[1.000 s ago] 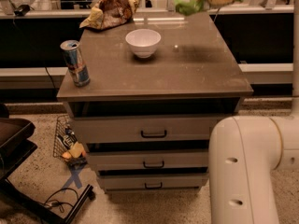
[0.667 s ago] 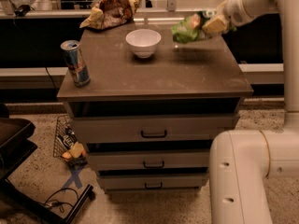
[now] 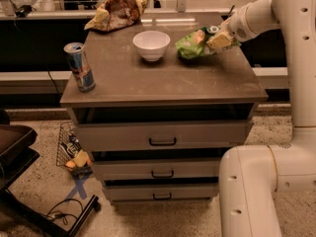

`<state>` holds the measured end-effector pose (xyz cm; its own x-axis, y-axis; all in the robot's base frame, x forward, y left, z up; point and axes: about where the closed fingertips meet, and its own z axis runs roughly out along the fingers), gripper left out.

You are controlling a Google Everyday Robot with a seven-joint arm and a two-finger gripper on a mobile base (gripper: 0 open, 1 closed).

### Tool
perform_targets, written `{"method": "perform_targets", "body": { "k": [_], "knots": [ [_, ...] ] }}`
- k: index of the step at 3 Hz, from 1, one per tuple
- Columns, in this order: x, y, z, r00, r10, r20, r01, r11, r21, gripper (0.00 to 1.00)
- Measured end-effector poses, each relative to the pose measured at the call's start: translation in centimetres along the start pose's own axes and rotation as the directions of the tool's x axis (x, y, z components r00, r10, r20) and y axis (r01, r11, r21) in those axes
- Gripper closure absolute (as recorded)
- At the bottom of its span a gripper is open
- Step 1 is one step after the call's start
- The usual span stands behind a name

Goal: Move green rice chip bag near redbull can

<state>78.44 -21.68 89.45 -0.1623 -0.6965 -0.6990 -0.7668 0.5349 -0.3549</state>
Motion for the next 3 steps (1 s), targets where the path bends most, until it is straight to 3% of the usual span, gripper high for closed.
{"method": "perform_targets", "body": {
  "k": [1, 3],
  "knots": [
    [-1.0, 0.1, -0.1, 0.999, -0.026, -0.021, 0.026, 0.9995, -0.018, 1.00],
    [-6.7, 0.4, -4.7, 0.988, -0.126, -0.086, 0.119, 0.9892, -0.086, 1.00]
  ]
}}
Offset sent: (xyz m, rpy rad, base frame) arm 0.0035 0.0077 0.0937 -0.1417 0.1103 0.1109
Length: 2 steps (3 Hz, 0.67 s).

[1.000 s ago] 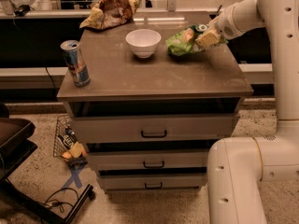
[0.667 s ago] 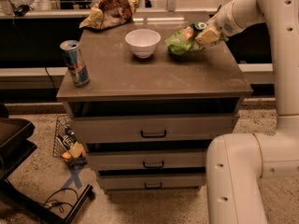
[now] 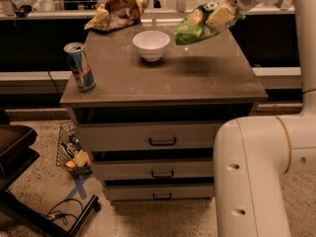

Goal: Move green rice chip bag near redbull can

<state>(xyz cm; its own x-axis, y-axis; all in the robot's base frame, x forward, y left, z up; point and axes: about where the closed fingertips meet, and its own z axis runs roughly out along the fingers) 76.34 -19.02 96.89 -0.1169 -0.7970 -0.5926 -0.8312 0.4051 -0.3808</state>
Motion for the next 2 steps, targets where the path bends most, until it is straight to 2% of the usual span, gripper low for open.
{"method": "perform_targets", "body": {
  "k": [1, 2],
  "knots": [
    [-0.6, 0.3, -4.1, 0.998, 0.003, -0.064, -0.003, 1.0000, -0.001, 1.00],
    [-0.3, 0.6, -8.1, 0.993, 0.034, -0.109, -0.031, 0.9992, 0.024, 1.00]
  ]
}}
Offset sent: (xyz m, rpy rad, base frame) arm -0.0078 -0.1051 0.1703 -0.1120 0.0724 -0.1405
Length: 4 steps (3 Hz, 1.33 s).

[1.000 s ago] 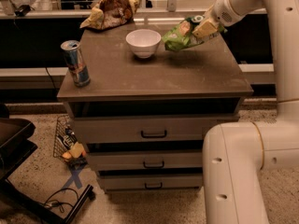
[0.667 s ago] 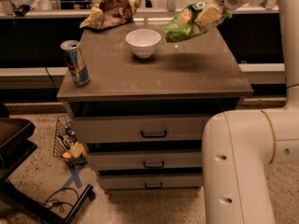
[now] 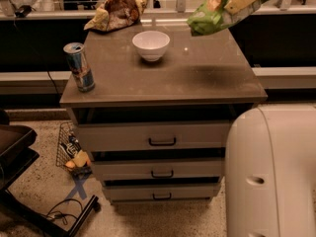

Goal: Move green rice chip bag near redbull can

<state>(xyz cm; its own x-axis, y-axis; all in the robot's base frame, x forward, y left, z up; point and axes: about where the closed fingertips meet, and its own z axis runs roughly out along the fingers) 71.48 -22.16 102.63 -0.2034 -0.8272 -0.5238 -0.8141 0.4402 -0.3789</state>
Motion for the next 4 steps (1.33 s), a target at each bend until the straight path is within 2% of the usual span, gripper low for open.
{"method": "perform_targets", "body": {
  "k": [1, 2, 3, 4],
  "knots": [
    [0.7, -0.1, -3.7, 0.999, 0.041, -0.015, -0.040, 0.9985, 0.038, 1.00],
    [0.7, -0.1, -3.7, 0.999, 0.041, -0.015, -0.040, 0.9985, 0.038, 1.00],
    [0.5, 0.4, -3.1, 0.999, 0.044, -0.023, -0.044, 0.9989, 0.016, 1.00],
    [0.9, 0.6, -4.3, 0.997, 0.064, -0.051, -0.063, 0.9976, 0.028, 1.00]
  ]
}}
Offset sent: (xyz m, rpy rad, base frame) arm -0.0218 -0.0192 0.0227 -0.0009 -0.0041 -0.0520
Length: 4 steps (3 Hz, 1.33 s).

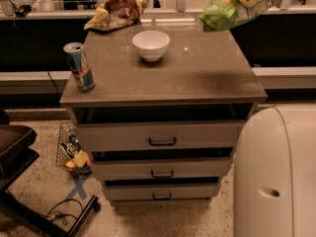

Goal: Move green rice chip bag near redbull can

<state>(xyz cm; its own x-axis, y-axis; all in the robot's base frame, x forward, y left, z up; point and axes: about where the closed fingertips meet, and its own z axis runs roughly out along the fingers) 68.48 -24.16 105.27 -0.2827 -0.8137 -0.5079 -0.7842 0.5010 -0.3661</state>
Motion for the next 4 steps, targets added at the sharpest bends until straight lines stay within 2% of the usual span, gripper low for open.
{"method": "perform_targets", "body": {
  "k": [1, 2, 3, 4],
  "knots": [
    [0.7, 0.1, -1.8, 0.999, 0.018, -0.031, -0.017, 0.9997, 0.015, 1.00],
    [2.3, 0.8, -3.6, 0.993, 0.114, 0.020, -0.114, 0.9934, -0.014, 1.00],
    [2.7, 2.0, -4.9, 0.961, 0.253, 0.115, -0.243, 0.9654, -0.096, 1.00],
    [1.2, 3.0, -4.6, 0.879, 0.429, 0.206, -0.382, 0.8947, -0.232, 1.00]
  ]
}}
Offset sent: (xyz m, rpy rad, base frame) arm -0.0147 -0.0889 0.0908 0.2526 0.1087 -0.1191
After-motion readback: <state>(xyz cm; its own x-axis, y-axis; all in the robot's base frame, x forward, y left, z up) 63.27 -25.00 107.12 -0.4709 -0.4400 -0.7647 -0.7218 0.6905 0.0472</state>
